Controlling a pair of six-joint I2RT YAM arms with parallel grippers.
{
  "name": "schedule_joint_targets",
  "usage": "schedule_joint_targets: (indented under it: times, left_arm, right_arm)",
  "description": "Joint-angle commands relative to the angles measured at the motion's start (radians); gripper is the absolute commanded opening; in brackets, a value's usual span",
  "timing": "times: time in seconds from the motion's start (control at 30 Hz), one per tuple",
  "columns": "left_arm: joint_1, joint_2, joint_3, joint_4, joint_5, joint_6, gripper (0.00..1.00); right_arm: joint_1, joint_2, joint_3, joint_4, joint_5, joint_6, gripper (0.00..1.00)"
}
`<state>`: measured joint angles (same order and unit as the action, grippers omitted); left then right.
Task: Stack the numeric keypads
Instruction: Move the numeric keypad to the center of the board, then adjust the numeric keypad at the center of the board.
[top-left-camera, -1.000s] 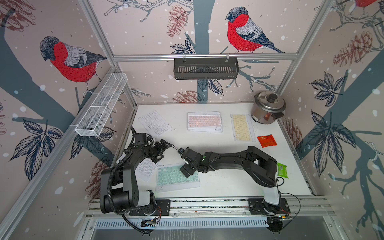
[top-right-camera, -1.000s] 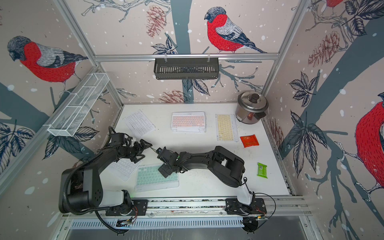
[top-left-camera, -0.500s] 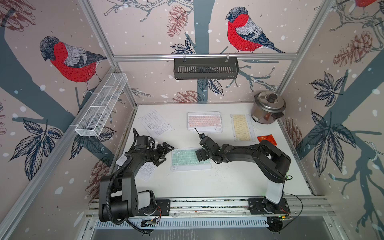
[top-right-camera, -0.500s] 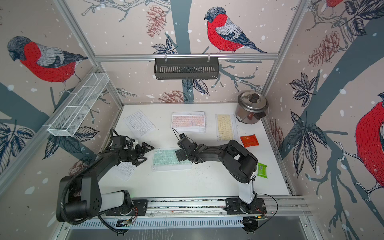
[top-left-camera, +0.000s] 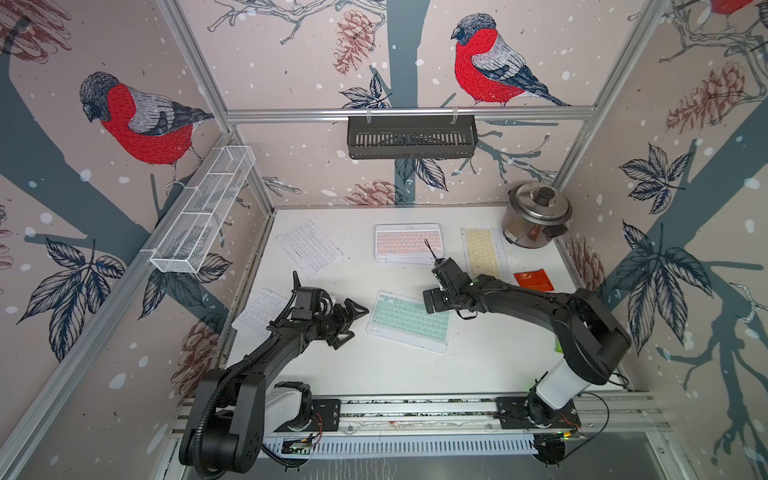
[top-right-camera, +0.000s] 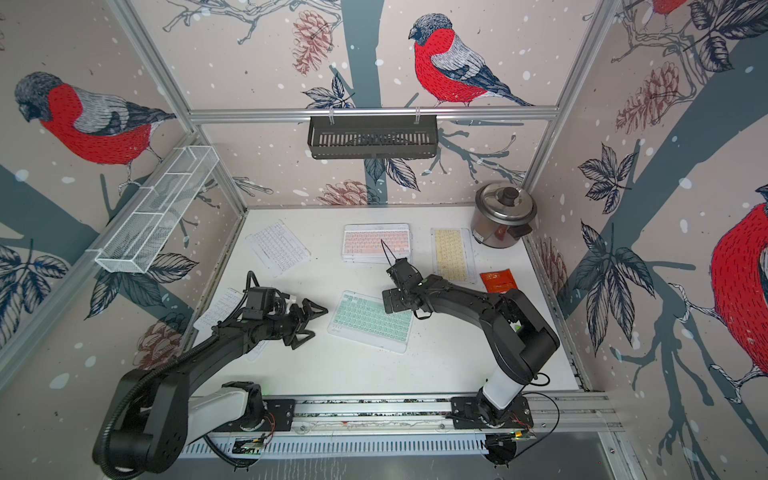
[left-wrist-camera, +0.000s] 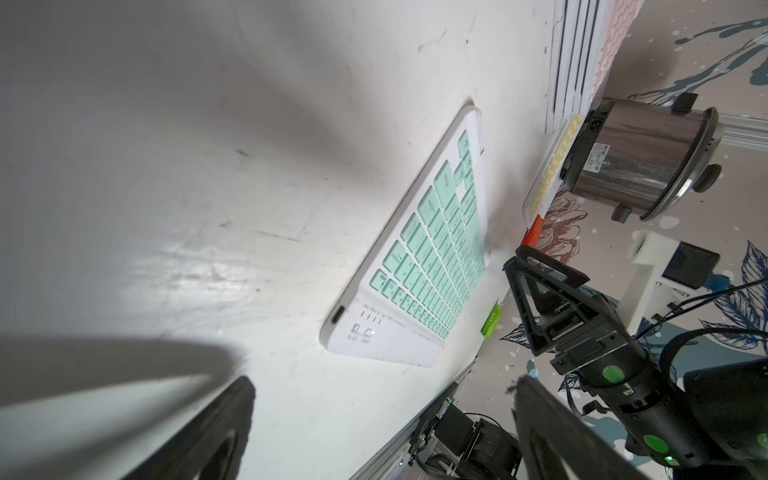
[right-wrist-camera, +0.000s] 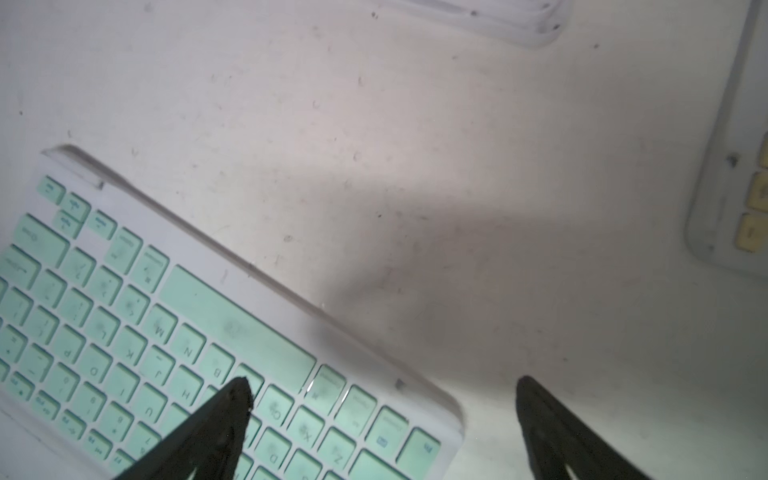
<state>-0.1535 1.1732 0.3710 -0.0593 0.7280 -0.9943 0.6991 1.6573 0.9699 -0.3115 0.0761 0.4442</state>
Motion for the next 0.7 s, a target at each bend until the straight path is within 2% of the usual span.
schedule_joint_targets:
  times: [0.0, 0.13, 0.2, 0.43, 0.67]
  left_arm:
    - [-0.060, 0.037, -0.008, 0.171, -0.015, -0.131, 0.97]
    - [-0.135, 0.114, -0.005, 0.291, -0.038, -0.198, 0.97]
    - [-0.166, 0.172, 0.026, 0.294, -0.056, -0.182, 0.97]
    - [-0.173, 0.396, 0.177, 0.337, -0.036, -0.131, 0.97]
    - [-0.189, 0.523, 0.385, 0.228, -0.060, -0.040, 0.97]
  right_arm:
    - [-0.021, 0.030, 0.016, -0.040, -0.078, -0.036, 1.00]
    - [-0.036, 0.045, -0.025, 0.000, -0.148, -0.033, 1.00]
    - [-0.036, 0.035, -0.053, 0.005, -0.157, -0.026, 1.00]
    - [-0.033, -0.051, -0.164, 0.051, -0.252, 0.026, 1.00]
    - [0.083, -0.124, -0.211, 0.126, -0.365, 0.138, 1.00]
